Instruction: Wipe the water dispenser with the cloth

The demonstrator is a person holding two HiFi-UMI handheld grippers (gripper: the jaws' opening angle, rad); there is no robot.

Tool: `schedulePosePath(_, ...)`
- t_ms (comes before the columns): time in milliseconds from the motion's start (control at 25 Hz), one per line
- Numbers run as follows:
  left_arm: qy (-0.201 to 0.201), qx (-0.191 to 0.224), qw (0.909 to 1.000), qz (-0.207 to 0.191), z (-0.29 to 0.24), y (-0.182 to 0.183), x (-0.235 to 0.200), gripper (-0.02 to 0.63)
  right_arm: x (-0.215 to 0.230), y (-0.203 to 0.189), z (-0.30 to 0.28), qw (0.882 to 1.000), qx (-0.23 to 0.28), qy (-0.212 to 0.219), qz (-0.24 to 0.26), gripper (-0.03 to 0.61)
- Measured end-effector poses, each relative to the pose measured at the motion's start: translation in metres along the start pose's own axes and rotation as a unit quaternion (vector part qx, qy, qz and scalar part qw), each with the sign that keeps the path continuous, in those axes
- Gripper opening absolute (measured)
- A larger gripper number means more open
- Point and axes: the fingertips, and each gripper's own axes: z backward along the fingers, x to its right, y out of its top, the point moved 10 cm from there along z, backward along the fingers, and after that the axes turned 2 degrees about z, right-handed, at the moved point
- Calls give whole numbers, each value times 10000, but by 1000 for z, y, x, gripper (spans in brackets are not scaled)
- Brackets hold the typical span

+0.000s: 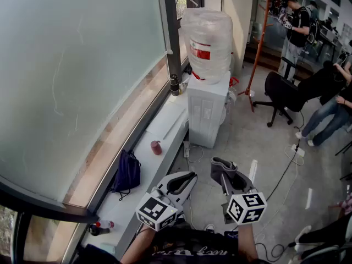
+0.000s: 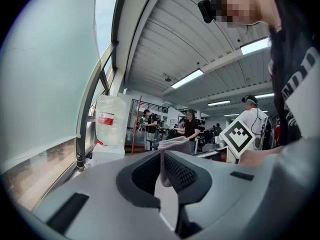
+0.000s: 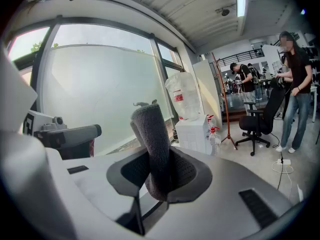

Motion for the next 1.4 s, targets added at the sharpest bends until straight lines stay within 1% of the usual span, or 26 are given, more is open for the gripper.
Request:
schedulePosePath(280,-121,-42,9999,-20,12,-4,-25,37,-22,-3,-17,10000,48,-70,-21,105)
schedulePosePath(520,-280,-55,9996,41,24,-10,-48,37,-43,-9,-29,9997,54,-242,-7,105)
schedulePosePath(680,-391,-65,9992,46,30,-13,-62,37,-53,-13,-37,9993,-28,-369,27,106)
schedulePosePath(840,-448,-46,9989,109,27,-12,-74,37,-59,-10,-44,9991,-110,-404,70,106)
schedulePosePath(1000,-511,-8,9985,176,19,-12,-82,37,-55,-8,-52,9988,-164,-459,88,106)
schedulePosePath(1160,-484,-73,9985,233,7,-14,-93,37,-44,-4,-67,9986,-262,-462,88,105)
schedulePosePath(1240,-422,-96,9987,251,-4,-14,-101,37,-34,0,-79,9986,-289,-434,85,106)
schedulePosePath(1400,-309,-119,9993,154,-35,-9,-123,37,-5,13,-114,9989,-276,-365,35,106)
